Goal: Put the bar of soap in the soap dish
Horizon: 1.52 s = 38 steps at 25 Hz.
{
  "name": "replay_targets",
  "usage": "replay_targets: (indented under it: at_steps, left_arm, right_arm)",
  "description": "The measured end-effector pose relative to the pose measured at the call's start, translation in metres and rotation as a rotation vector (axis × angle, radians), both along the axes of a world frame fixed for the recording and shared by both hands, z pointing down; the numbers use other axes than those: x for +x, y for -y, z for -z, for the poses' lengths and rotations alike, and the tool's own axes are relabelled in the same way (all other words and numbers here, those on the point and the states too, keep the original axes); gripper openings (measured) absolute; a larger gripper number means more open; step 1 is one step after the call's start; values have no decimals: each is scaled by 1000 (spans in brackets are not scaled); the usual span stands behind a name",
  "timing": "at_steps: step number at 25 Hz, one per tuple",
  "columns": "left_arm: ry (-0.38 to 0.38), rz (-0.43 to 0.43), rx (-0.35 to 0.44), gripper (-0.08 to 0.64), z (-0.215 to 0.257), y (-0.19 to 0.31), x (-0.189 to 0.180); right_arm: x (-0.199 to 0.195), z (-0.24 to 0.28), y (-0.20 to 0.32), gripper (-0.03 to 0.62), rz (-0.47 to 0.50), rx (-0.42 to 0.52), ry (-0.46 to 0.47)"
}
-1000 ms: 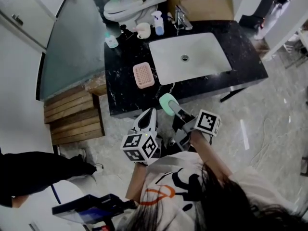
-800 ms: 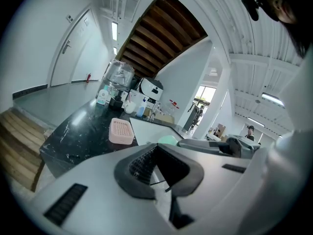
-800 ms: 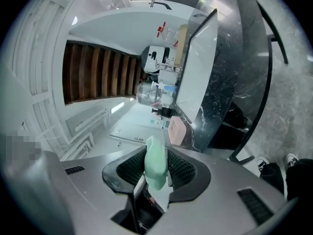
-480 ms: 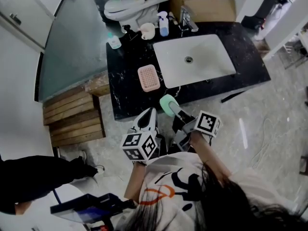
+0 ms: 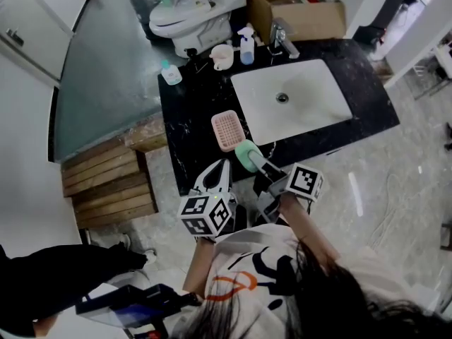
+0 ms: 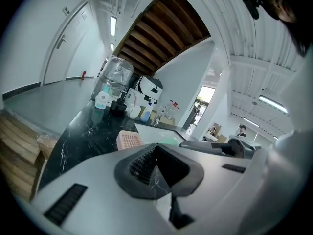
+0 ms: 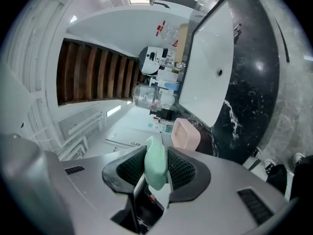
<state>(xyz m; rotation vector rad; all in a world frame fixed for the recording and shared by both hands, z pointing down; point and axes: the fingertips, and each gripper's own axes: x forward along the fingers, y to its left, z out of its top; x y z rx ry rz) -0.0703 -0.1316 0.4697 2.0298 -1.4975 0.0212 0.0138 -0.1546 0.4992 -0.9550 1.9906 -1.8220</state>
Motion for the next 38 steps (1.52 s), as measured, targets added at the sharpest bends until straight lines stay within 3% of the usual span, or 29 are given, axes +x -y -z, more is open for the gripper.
replay_targets:
  at_steps: [11,18,23,38]
  left_arm:
    - [-32,-18,6,2,0,39,-31]
    - [-45,-41,2,2,-4,58,-41]
    - [-49,-47,-8,2,-8,64,-48]
    - [-64,-39,-14,2,-11,77,-59]
  right_arm:
    - [-23,-8,43,138,-39,-11,-31]
    - [-41,-20,66,138,-35,-24,-118]
    - [-53,-27,86,138,-10,39,-159]
    - [-61,-42,99,140,22,89,-348]
